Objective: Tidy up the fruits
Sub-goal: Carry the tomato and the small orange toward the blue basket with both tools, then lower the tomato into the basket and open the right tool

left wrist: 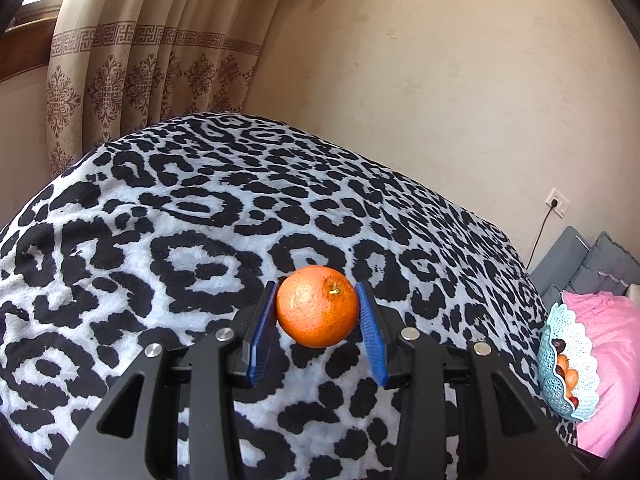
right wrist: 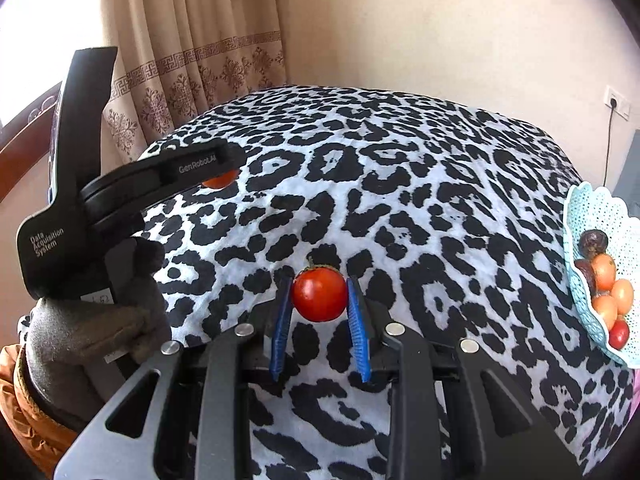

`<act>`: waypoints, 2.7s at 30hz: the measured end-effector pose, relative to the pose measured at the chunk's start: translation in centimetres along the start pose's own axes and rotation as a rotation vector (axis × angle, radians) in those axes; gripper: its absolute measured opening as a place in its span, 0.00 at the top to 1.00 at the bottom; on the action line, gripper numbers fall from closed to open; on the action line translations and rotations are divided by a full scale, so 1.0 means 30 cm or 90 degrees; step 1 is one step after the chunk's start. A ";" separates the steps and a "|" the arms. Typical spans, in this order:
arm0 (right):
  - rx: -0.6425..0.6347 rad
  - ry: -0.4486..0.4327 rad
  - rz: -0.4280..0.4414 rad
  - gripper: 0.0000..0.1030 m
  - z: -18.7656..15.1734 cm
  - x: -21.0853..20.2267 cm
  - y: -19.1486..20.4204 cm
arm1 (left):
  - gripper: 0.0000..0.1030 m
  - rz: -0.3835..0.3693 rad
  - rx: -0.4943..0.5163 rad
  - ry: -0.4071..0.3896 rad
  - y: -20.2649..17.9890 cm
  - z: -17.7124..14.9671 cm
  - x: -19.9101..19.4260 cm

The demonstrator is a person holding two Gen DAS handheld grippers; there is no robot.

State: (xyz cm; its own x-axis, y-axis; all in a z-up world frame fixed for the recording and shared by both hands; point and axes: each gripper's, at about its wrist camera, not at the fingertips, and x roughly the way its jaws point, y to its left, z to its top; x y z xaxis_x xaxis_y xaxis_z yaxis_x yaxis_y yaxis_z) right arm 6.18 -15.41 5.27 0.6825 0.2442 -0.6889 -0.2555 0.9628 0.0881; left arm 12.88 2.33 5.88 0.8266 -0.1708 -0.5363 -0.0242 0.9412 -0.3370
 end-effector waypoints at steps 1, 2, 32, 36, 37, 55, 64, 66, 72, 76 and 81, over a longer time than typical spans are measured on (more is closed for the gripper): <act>0.004 -0.002 -0.001 0.73 -0.002 -0.007 -0.005 | 0.61 -0.001 0.003 -0.001 -0.005 -0.001 -0.002; 0.011 -0.006 -0.003 0.73 -0.005 -0.016 -0.014 | 0.61 -0.003 0.009 -0.002 -0.014 -0.004 -0.006; 0.148 -0.058 -0.080 0.73 -0.096 -0.186 -0.306 | 0.61 -0.105 0.167 0.018 -0.256 -0.147 -0.079; 0.169 -0.065 -0.094 0.73 -0.126 -0.216 -0.350 | 0.61 -0.124 0.198 0.019 -0.298 -0.186 -0.101; 0.174 -0.067 -0.099 0.73 -0.131 -0.225 -0.363 | 0.61 -0.127 0.203 0.020 -0.306 -0.193 -0.105; 0.326 -0.108 -0.176 0.73 -0.167 -0.324 -0.728 | 0.61 -0.143 0.233 0.032 -0.343 -0.243 -0.106; 0.332 -0.096 -0.177 0.73 -0.155 -0.271 -0.750 | 0.61 -0.138 0.240 0.037 -0.344 -0.251 -0.095; 0.335 -0.096 -0.175 0.73 -0.155 -0.267 -0.755 | 0.61 -0.138 0.243 0.037 -0.347 -0.254 -0.093; 0.349 -0.101 -0.168 0.73 -0.169 -0.274 -0.769 | 0.61 -0.137 0.245 0.040 -0.346 -0.260 -0.085; 0.344 -0.118 -0.175 0.72 -0.170 -0.297 -0.763 | 0.61 -0.136 0.247 0.041 -0.346 -0.263 -0.082; 0.329 -0.154 -0.224 0.72 -0.185 -0.341 -0.755 | 0.61 -0.139 0.250 0.043 -0.347 -0.266 -0.074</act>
State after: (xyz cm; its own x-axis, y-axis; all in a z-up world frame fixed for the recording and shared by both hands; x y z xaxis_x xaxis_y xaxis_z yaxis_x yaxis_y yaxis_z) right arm 1.19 -40.34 6.33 0.8149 -0.1327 -0.5641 0.3297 0.9067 0.2630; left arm 6.80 -9.41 4.40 0.7495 -0.3845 -0.5389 0.3732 0.9178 -0.1357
